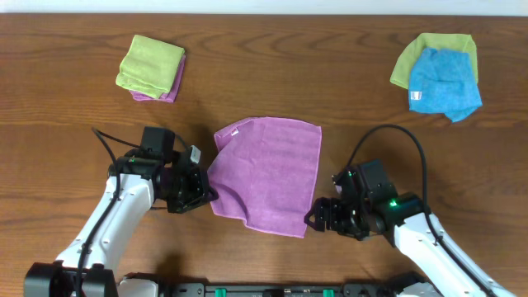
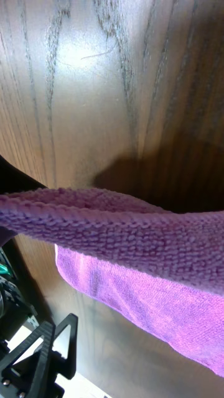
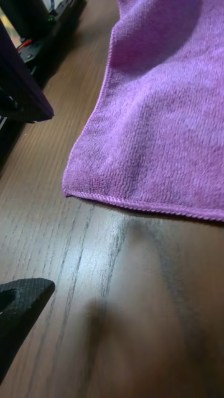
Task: Fold the cloth
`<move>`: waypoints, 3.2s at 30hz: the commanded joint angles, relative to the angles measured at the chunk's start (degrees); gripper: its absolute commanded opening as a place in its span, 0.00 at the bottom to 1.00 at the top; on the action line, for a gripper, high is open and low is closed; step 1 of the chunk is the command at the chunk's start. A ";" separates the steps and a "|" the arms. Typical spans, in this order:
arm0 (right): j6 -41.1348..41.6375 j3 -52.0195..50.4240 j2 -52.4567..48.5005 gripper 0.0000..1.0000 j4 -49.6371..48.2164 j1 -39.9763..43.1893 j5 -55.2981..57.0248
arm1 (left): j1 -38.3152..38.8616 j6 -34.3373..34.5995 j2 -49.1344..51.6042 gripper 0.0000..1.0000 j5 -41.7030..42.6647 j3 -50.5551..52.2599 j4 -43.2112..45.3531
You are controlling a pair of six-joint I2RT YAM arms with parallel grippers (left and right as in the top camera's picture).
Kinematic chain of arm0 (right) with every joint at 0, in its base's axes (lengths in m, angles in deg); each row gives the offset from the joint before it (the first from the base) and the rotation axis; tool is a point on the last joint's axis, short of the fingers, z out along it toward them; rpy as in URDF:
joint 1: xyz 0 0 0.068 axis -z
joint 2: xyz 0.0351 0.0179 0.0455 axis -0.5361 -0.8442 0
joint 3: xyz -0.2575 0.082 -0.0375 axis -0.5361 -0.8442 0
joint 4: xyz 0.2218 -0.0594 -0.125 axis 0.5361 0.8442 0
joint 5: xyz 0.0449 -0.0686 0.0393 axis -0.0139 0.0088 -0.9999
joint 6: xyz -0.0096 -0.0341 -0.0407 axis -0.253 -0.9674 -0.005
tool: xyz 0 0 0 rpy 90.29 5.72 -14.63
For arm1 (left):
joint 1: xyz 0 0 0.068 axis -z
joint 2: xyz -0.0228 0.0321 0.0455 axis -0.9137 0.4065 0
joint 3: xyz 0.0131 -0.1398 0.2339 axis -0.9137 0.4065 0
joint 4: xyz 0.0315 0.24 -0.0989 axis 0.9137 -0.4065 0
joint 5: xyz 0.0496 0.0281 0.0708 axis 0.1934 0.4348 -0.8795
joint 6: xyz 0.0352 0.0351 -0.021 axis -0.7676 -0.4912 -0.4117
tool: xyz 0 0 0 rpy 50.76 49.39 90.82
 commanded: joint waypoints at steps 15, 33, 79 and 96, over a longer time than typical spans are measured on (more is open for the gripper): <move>21.77 -8.72 -0.52 0.79 -18.29 -13.68 4.39 | -0.17 -1.88 -0.68 0.06 0.00 -0.15 -0.74; 20.06 -8.46 -8.85 0.01 -30.14 -14.91 8.70 | -0.17 -5.57 -0.68 0.06 1.55 -0.15 -3.87; 9.11 1.07 4.39 0.01 -14.60 -7.61 34.60 | 8.20 9.03 -0.68 0.06 -8.02 1.92 12.85; 2.19 1.62 -7.98 0.01 -34.16 0.70 34.14 | 8.17 14.10 5.55 0.06 -16.50 1.92 31.12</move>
